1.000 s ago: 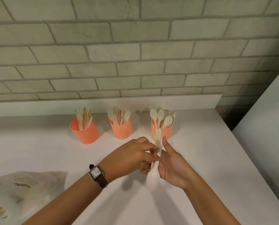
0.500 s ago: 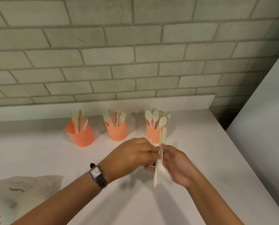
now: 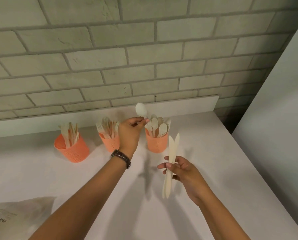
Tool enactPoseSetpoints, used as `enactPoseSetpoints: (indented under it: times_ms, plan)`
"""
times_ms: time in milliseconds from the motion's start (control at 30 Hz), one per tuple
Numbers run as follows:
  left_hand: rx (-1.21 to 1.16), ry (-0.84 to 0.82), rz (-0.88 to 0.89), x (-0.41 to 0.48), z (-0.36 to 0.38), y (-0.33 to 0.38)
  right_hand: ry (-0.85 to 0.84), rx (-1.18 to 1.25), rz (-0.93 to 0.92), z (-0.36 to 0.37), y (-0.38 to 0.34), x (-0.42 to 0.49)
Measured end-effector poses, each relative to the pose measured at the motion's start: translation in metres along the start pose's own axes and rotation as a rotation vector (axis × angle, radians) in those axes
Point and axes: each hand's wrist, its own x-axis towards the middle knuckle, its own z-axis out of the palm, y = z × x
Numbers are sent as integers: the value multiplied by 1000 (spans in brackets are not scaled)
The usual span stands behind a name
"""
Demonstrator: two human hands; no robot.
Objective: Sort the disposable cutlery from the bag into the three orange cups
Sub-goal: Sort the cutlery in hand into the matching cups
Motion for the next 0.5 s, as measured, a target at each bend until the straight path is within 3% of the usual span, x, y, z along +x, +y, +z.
enactPoseSetpoints:
  times_ms: [133,300,500]
  plan:
    - [106,-13,-23,13,24,-20,63,-9,1,-10,3,3]
    - [299,-157,-156,6,32,-47,83,85,1,-14,5,7]
    - [281,-64,-33,-22,-17,-32,42,24,-6,4,5,17]
